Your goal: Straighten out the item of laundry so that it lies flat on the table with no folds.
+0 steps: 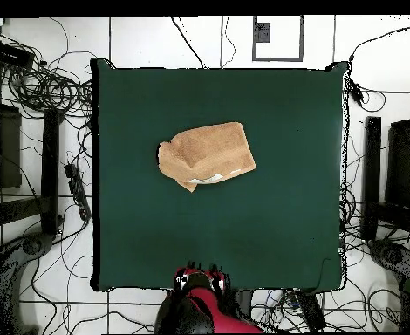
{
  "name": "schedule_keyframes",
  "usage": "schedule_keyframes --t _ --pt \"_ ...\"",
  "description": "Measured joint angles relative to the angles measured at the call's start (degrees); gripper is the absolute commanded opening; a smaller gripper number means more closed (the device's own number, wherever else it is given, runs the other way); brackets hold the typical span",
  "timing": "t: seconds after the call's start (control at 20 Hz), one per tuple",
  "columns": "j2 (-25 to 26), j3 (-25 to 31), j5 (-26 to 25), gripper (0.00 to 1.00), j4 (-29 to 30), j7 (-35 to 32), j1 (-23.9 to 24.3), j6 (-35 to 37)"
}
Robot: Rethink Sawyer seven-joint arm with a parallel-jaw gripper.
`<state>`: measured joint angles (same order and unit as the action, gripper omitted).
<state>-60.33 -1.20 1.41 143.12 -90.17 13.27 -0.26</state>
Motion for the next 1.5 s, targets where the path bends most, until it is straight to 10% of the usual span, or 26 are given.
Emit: schedule_keyframes --t 0.9,1.5 --pt "31.4 0.8 -3.2 1.0 7.1 -6.9 -0.1 -22.2" --pt "19.8 0.6 -0.9 1.0 11.5 -9.4 -5.4 -10.0"
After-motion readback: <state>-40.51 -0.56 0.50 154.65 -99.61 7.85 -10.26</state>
